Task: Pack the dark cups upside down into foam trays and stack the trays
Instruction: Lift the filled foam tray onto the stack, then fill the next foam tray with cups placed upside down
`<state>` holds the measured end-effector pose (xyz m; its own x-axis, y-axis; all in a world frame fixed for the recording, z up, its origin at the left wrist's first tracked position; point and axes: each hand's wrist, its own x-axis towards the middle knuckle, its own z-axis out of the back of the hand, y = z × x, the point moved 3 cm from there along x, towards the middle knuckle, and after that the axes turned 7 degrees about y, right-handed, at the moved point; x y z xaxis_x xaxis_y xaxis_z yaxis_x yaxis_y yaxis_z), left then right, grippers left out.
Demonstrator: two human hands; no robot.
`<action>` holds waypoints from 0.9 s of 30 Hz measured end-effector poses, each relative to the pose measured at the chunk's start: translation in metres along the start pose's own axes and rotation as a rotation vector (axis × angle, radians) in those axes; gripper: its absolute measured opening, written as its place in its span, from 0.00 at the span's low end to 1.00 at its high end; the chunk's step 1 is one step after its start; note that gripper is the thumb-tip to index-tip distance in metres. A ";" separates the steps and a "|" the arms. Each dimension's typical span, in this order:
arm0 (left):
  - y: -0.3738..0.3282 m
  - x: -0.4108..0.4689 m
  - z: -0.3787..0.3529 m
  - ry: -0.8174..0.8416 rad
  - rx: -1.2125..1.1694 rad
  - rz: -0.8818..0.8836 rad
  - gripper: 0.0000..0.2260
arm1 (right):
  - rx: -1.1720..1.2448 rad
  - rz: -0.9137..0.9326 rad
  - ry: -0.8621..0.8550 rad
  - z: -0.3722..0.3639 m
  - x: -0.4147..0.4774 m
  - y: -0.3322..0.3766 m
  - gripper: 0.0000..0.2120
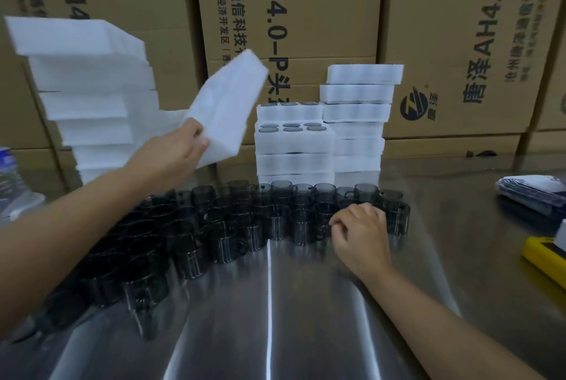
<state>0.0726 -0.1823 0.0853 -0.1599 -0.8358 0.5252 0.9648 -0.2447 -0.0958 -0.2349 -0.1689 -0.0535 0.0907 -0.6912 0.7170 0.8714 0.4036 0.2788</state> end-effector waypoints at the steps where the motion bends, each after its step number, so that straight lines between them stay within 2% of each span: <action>1: -0.012 -0.016 -0.002 0.005 0.012 -0.043 0.11 | 0.011 -0.024 -0.007 0.003 -0.002 -0.002 0.06; 4: -0.045 -0.062 -0.012 0.095 -0.005 -0.175 0.11 | 0.071 -0.158 -0.060 0.016 -0.008 -0.012 0.08; 8: -0.073 -0.108 -0.030 0.131 -0.047 -0.305 0.18 | 0.320 -0.399 -0.149 0.036 -0.013 -0.037 0.11; 12: -0.081 -0.140 -0.051 0.159 -0.254 -0.296 0.17 | 0.807 -0.676 -0.291 0.059 -0.006 -0.051 0.13; 15: -0.080 -0.152 -0.066 0.178 -0.305 -0.314 0.20 | 1.225 -0.863 -0.224 0.062 -0.002 -0.052 0.15; 17: -0.080 -0.154 -0.071 0.225 -0.353 -0.334 0.20 | 1.398 -0.869 -0.030 0.057 0.000 -0.051 0.19; 20: -0.077 -0.155 -0.074 0.299 -0.461 -0.325 0.18 | 1.412 -0.789 0.252 0.053 -0.002 -0.046 0.22; 25: -0.074 -0.157 -0.070 0.270 -0.523 -0.307 0.09 | 1.291 -0.619 0.361 0.053 0.003 -0.041 0.13; 27: -0.073 -0.159 -0.068 0.247 -0.488 -0.291 0.12 | 1.231 -0.592 0.379 0.053 0.003 -0.038 0.13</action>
<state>0.0128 -0.0655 -0.0489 -0.5022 -0.7755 0.3827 0.6769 -0.6279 -0.3841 -0.2938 -0.1543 -0.0282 0.1590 -0.9770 0.1420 -0.1266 0.1224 0.9844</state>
